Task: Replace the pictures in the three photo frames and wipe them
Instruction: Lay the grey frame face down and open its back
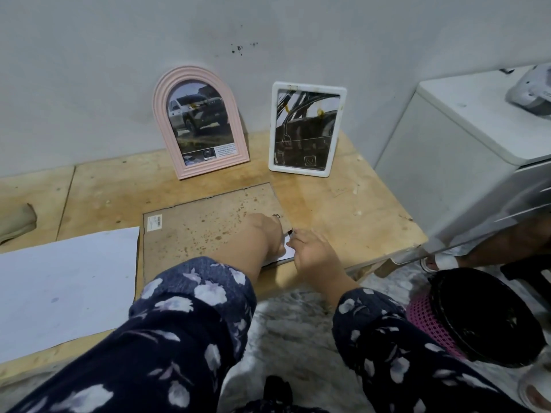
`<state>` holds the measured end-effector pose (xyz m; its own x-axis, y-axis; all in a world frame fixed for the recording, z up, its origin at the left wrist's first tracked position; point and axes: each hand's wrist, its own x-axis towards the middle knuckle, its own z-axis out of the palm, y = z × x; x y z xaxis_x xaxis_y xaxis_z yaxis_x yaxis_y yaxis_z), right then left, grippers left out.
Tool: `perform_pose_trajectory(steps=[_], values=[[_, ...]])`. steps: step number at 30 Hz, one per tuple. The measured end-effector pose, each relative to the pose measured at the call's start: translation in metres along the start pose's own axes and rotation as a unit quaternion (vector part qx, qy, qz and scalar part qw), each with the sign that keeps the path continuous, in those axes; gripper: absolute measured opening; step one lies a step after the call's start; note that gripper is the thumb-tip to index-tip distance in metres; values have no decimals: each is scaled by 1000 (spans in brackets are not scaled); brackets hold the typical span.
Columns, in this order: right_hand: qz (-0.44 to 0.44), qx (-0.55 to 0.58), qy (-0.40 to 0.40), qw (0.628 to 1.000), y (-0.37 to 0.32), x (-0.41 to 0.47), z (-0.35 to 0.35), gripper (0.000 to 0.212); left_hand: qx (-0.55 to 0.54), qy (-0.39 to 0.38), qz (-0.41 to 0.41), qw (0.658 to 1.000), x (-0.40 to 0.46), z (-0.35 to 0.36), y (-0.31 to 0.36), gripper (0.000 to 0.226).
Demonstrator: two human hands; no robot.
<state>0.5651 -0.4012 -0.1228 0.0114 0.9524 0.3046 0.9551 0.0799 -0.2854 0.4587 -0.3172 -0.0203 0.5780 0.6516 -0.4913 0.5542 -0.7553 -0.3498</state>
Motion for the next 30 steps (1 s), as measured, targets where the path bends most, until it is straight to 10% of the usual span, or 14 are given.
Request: perform_pose_trajectory(steps=[15, 23, 30], values=[[75, 28, -139, 987, -5, 61, -24, 49, -42, 38, -29, 998, 2, 10, -6, 46], [89, 16, -123, 988, -1, 56, -21, 50, -129, 48, -52, 989, -13, 62, -18, 114], [107, 40, -120, 986, 1, 55, -8, 52, -151, 39, -42, 987, -19, 94, -25, 127]])
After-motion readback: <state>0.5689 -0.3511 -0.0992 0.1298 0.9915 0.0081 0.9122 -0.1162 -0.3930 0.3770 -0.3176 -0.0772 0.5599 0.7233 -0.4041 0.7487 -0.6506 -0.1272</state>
